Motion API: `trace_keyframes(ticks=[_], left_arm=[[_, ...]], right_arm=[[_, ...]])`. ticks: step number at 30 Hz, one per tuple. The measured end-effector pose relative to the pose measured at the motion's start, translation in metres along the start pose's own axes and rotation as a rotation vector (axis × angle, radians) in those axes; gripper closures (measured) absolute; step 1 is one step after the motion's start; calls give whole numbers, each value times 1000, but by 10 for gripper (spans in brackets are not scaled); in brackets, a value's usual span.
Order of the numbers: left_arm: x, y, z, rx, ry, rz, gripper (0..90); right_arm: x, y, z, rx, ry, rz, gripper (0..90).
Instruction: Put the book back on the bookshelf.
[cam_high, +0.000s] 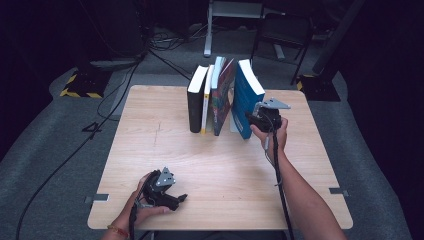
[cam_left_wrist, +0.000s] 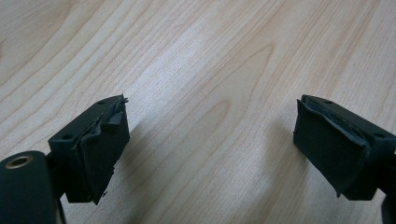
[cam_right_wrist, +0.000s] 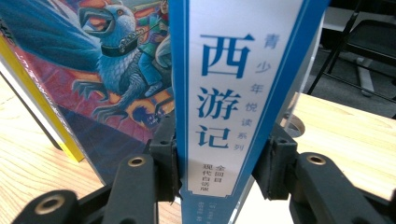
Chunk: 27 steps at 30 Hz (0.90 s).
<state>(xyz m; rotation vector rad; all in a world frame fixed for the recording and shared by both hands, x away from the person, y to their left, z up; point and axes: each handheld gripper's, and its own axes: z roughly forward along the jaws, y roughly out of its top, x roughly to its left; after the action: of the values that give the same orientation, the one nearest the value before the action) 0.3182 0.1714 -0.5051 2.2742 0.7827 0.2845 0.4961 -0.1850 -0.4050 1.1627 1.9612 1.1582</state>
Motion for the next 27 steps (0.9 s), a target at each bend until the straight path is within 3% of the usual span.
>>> trace_keyframes(ticks=[3, 13, 17, 27], left_arm=[[0, 0, 0, 0, 0, 0, 108], [0, 0, 0, 0, 0, -1, 108], [0, 0, 0, 0, 1, -2, 108], [0, 0, 0, 0, 1, -1, 108]], right_arm=[[-4, -1, -1, 1, 12, 15, 566], [-3, 2, -8, 36, 11, -34, 556], [-8, 5, -8, 63, 47, -39, 559], [-12, 11, -13, 89, 82, -88, 549]])
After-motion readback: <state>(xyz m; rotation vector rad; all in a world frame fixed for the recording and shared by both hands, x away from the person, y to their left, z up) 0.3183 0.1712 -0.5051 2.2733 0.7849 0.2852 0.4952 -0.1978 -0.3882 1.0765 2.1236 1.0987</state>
